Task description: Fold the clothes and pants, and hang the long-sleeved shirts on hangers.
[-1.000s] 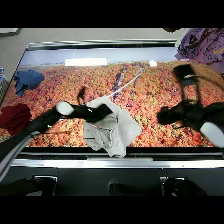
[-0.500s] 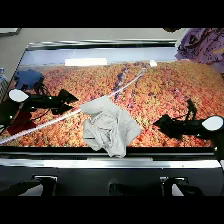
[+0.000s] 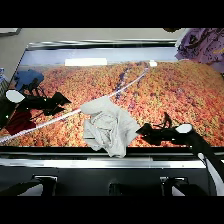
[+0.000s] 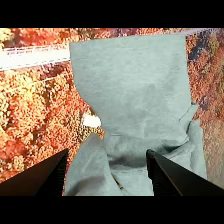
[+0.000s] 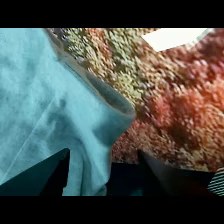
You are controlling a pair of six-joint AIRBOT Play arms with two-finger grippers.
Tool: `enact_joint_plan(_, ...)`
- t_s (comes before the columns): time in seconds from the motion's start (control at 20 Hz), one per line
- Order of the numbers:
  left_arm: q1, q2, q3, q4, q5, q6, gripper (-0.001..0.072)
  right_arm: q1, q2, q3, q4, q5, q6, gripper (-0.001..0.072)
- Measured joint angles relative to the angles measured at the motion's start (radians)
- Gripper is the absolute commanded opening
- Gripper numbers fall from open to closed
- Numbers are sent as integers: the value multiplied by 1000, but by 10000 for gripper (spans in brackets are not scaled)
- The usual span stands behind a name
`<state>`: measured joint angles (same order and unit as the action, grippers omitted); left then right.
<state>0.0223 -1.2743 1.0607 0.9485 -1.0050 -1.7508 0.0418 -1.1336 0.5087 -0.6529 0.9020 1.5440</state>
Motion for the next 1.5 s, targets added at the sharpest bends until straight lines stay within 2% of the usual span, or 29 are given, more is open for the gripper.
enact_joint_plan(0.05, 1, 0, 0, 9, 11, 0, 571, 30, -26, -2, 7, -39, -3, 389)
enact_joint_plan(0.1, 1, 0, 0, 15, 21, 0, 572, 50, -46, -3, 14, -72, -4, 228)
enact_joint_plan(0.15, 1, -1, 0, 19, 32, 0, 586, 66, -61, -3, 20, -103, -5, 102)
enact_joint_plan(0.2, 1, -5, 0, 20, 41, 0, 589, 77, -71, -4, 27, -133, -7, 32)
enact_joint_plan(0.35, 1, -47, 0, 24, 67, -3, 606, 94, -87, -5, 45, -183, -7, 31)
enact_joint_plan(0.55, -10, -154, 0, 14, 116, -2, 606, 101, -94, -4, 55, -177, 1, 31)
enact_joint_plan(0.9, -70, -312, 0, -114, 223, 92, 606, 103, -96, -5, 55, -129, 12, 31)
enact_joint_plan(1.1, -109, -372, 14, -242, 269, 155, 603, 103, -96, -5, 56, -117, 17, 31)
enact_joint_plan(1.15, -120, -387, 24, -266, 277, 164, 506, 103, -96, -5, 56, -116, 17, 30)
enact_joint_plan(1.2, -132, -404, 37, -280, 286, 175, 122, 103, -96, -5, 56, -113, 17, 30)
enact_joint_plan(1.25, -140, -421, 48, -288, 291, 180, 16, 103, -96, -5, 57, -109, 16, 30)
enact_joint_plan(1.5, -136, -409, 181, -308, 278, 204, 12, 54, -46, 87, -23, -87, 3, 28)
